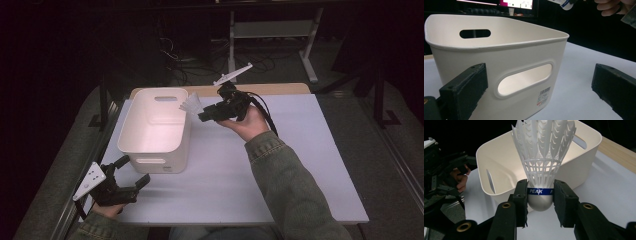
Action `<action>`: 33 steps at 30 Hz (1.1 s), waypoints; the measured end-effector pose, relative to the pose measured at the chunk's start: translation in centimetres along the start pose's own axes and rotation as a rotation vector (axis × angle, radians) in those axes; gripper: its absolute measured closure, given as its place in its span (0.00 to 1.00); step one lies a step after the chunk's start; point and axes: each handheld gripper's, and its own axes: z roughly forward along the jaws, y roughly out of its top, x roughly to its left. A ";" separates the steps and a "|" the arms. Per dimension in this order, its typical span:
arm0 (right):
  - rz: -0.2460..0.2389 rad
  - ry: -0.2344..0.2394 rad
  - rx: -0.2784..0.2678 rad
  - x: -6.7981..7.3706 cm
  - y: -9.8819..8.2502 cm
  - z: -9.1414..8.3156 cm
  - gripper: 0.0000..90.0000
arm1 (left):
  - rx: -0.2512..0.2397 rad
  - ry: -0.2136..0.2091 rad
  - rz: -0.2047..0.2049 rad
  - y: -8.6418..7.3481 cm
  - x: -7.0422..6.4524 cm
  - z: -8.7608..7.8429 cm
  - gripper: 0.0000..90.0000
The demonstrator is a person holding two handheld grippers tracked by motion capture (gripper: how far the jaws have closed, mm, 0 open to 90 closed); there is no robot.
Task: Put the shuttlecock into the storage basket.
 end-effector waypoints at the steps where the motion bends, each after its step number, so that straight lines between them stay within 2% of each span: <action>1: -0.002 -0.001 0.003 0.1 0.0 0.1 0.71 | -0.002 0.000 -0.004 0.0 0.0 0.0 0.00; 14: -0.032 0.020 0.024 1.1 0.6 1.5 0.71 | -0.007 0.000 -0.003 0.0 -0.1 0.0 0.00; 16: -0.017 0.027 0.024 1.3 0.7 1.6 0.71 | -0.006 -0.001 -0.003 0.0 -0.1 0.1 0.00; 17: -0.030 0.022 0.026 1.3 0.7 1.7 0.71 | -0.006 0.000 -0.003 0.0 -0.1 0.1 0.00; 29: -0.033 0.046 0.038 2.0 1.4 2.8 0.71 | -0.008 -0.001 -0.007 0.0 -0.1 0.0 0.00; 30: -0.057 0.036 0.046 1.9 1.4 2.8 0.71 | 0.005 0.001 0.005 0.0 0.0 -0.1 0.00; 33: -0.059 0.040 0.045 2.1 1.6 2.9 0.71 | 0.001 0.001 -0.005 0.0 -0.1 0.0 0.00</action>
